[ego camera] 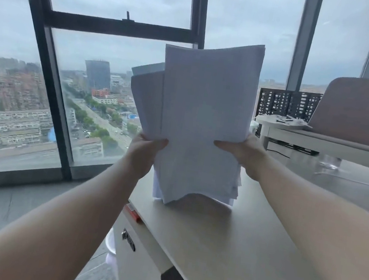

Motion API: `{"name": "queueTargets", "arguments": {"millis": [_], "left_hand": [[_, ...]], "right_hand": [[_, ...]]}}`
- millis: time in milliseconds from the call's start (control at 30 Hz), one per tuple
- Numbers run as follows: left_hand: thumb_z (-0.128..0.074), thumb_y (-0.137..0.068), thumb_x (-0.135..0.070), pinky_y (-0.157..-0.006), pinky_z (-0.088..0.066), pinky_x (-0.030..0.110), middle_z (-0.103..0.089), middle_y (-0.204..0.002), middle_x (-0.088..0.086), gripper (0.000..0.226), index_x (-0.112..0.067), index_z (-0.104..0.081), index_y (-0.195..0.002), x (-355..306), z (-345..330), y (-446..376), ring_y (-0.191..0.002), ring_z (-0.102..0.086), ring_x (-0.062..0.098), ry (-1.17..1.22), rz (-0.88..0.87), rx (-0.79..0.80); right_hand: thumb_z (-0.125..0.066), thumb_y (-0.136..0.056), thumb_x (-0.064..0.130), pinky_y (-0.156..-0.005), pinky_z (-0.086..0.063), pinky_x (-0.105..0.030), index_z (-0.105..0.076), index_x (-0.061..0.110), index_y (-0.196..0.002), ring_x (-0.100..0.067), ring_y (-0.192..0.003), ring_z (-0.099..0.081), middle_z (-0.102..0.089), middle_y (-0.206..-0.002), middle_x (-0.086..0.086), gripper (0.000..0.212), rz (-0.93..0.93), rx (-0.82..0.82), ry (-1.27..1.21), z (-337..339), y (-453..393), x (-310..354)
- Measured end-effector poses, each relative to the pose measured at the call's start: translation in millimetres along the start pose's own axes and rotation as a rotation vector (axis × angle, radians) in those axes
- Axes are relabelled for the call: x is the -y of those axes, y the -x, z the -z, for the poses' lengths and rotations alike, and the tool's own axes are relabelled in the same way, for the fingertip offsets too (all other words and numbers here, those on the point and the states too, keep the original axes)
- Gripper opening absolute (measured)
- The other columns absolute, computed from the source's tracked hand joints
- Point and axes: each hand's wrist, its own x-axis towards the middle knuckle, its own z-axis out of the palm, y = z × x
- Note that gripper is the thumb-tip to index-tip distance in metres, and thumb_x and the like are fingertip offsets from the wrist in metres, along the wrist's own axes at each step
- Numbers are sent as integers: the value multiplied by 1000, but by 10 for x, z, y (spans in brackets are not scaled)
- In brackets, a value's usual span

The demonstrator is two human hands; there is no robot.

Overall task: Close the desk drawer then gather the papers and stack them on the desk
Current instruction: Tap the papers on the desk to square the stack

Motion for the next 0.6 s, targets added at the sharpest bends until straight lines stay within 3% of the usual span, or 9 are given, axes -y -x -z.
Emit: {"name": "queueTargets", "arguments": {"millis": [167,267,333,467,600], "left_hand": [[-68,-66,6,-66,-60,29,-78,-72,-2,24,-11,-74,-81,0,47,-31,-66,-73,14,-70,-16,-38],[-79,-64,-5,-84,-57,42,-76,-97,10,41,-9,-70,-103,-44,26,-85,-87,-72,25,-69,-27,-60],[-84,-63,-16,-86,-56,46,-72,-108,15,54,-7,-64,-113,-90,-11,-126,-94,-71,28,-62,-45,-87],[-73,-78,-19,-72,-59,32,-78,-78,-4,8,-19,-71,-86,-163,-112,-146,-72,-74,12,-71,-55,-60],[-74,-77,-18,-79,-59,36,-78,-84,1,16,-13,-73,-92,-160,-178,-107,-78,-74,19,-79,-2,8]], "right_hand": [[-85,-63,21,-93,-55,-43,-70,18,-110,-26,-100,-71,-75,-109,-4,49,5,10,-87,-7,-103,-50],[-83,-68,19,-90,-56,-40,-70,17,-109,-25,-97,-72,-75,-106,-3,43,30,-33,-167,42,-157,-29],[-84,-67,20,-87,-57,-37,-69,14,-112,-23,-91,-72,-75,-101,-2,47,43,-43,-189,62,-196,-16],[-87,-55,28,-88,-57,-40,-68,15,-115,-22,-94,-73,-75,-107,-3,64,58,-36,-148,19,-260,-20],[-87,-55,26,-87,-58,-43,-67,15,-114,-25,-96,-72,-74,-108,-6,64,95,-64,-146,1,-281,-18]]}}
